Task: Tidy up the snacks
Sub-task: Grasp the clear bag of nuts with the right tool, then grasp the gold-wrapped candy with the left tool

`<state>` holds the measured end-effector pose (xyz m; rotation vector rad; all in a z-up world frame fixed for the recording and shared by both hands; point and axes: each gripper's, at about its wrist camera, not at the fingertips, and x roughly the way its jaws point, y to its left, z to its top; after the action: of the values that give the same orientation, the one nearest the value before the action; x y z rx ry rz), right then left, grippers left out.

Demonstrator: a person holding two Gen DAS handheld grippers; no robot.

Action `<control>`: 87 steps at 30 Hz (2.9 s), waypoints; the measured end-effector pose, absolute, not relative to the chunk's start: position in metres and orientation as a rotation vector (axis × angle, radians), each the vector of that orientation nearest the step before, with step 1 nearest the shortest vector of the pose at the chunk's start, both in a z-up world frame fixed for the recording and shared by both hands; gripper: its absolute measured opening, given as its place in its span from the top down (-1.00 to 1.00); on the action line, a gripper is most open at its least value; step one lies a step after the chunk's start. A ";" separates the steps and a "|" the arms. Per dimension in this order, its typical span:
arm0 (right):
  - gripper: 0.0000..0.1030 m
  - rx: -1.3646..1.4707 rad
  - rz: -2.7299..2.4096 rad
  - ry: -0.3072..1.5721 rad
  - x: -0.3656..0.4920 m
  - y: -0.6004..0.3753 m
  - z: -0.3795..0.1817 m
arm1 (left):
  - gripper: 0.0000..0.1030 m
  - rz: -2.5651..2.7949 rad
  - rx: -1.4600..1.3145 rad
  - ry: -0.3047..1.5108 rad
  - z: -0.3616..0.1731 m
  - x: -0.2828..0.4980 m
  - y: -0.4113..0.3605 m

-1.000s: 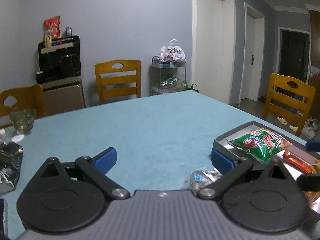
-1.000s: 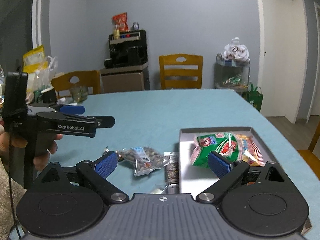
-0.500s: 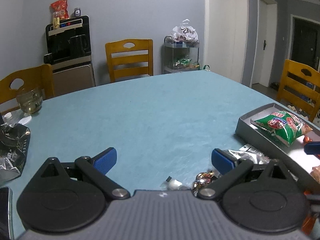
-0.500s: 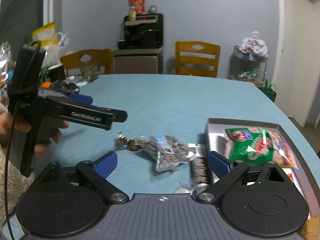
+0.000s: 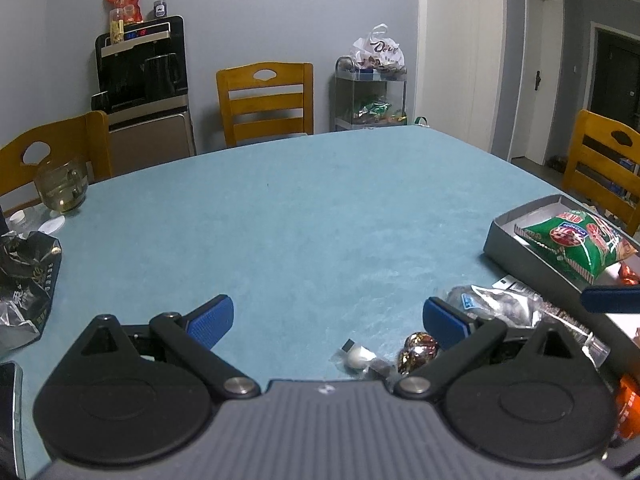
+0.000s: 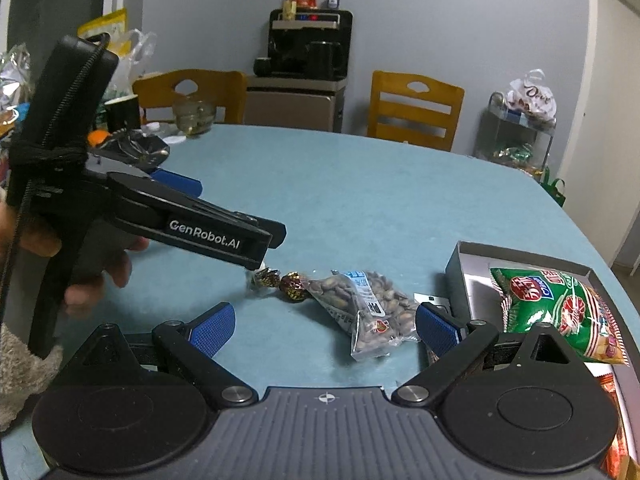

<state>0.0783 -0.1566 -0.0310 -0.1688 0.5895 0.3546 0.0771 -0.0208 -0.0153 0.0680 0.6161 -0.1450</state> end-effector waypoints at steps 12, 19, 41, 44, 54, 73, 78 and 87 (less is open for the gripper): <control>-0.80 -0.195 0.295 0.622 0.109 -0.143 -0.046 | -0.98 -0.140 0.064 0.628 -0.020 0.083 -0.019; -0.62 -0.240 0.278 0.629 0.118 -0.139 -0.062 | -0.98 -0.144 0.043 0.650 -0.026 0.087 -0.016; 0.36 -0.231 0.257 0.555 0.124 -0.143 -0.072 | -0.98 -0.152 0.024 0.671 -0.033 0.093 -0.018; 0.43 -0.182 0.235 0.536 0.122 -0.152 -0.066 | -0.98 -0.160 0.023 0.667 -0.032 0.093 -0.019; 0.50 0.037 0.250 0.520 0.111 -0.201 -0.046 | -0.98 -0.338 0.188 0.563 -0.038 0.076 -0.048; 0.51 0.152 0.386 0.514 0.063 -0.245 -0.032 | -0.15 -0.443 0.245 0.622 -0.066 0.099 -0.069; 0.51 0.165 0.398 0.522 0.060 -0.248 -0.032 | 0.08 -0.451 0.203 0.637 -0.068 0.102 -0.061; 0.51 0.156 0.400 0.520 0.057 -0.247 -0.028 | 0.60 -0.488 0.161 0.659 -0.069 0.099 -0.060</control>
<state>0.0575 -0.2467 -0.0284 0.1562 0.5204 0.3999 0.0990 -0.0597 -0.0688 0.1610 0.6592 -0.4877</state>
